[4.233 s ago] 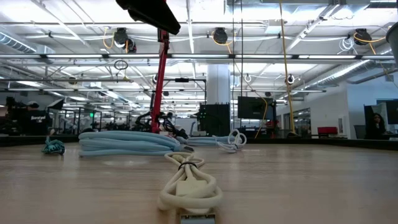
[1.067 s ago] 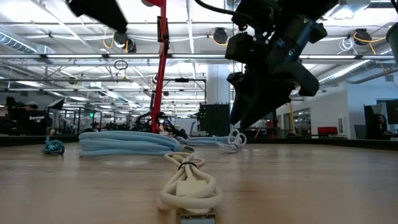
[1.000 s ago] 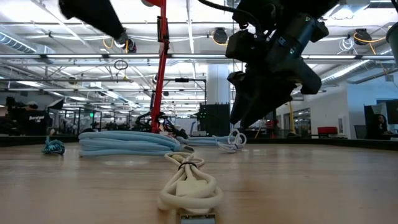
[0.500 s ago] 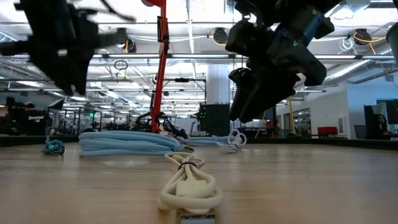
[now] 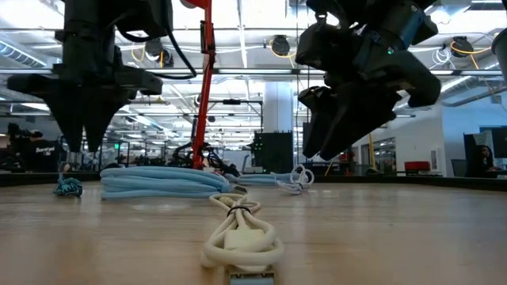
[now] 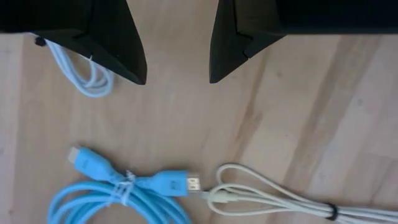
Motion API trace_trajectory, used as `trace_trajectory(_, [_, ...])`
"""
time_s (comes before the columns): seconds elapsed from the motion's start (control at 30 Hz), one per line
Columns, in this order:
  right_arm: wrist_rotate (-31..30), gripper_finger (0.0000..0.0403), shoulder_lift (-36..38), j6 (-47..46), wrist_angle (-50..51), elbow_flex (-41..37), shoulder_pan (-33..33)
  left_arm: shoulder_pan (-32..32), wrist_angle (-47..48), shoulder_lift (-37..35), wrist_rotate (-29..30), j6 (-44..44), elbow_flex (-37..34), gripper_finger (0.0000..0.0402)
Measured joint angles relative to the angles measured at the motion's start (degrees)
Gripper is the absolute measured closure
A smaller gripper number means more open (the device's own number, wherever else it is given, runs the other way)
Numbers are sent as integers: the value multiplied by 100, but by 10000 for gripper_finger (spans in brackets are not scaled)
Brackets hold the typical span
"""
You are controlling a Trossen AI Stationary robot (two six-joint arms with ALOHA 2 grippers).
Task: Pick & Place USB Port
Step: Put the blue black charger cable into the transparent bin
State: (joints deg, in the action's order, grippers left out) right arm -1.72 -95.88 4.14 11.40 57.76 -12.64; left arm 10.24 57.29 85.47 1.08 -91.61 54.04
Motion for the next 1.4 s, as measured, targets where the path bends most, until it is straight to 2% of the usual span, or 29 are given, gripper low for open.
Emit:
trace_trajectory(0.37, [-7, 237, 0, 108, -96, 0, -179, 371, -2, 0, -51, -582, -75, 289])
trace_trajectory(0.43, [-17, 237, 0, 110, -96, 0, -178, 403, -1, 1, 68, -412, -198, 289])
trace_trajectory(0.5, [-20, 237, 0, 110, -96, 0, -177, 406, 50, 1, 449, 528, -290, 289])
trace_trajectory(0.57, [-18, 237, 0, 108, -96, 0, -173, 427, 36, 0, 847, 2094, -370, 289])
trace_trajectory(0.63, [-17, 237, 0, 111, -109, 0, -173, 519, 21, 0, 943, 3515, -443, 289])
trace_trajectory(0.7, [-20, 237, 0, 131, -165, 0, -173, 572, 73, 0, 776, 4826, -493, 289])
trace_trajectory(0.9, [-19, 237, 0, 211, -364, -1, -151, 603, 931, 0, -43, 7875, -601, 289])
trace_trajectory(1.0, [-22, 237, 0, 238, -415, -1, -121, 593, 1010, 0, 196, 8573, -605, 289])
trace_trajectory(1.2, [-22, 237, 0, 122, -403, -2, -92, 593, 259, 0, 1095, 9093, -605, 289])
trace_trajectory(1.3, [-22, 237, 0, 108, -432, -40, -92, 593, -271, 0, 1084, 9342, -599, 289])
trace_trajectory(1.4, [-21, 237, 0, 106, -633, -203, -92, 591, -633, 29, 752, 9425, -597, 289])
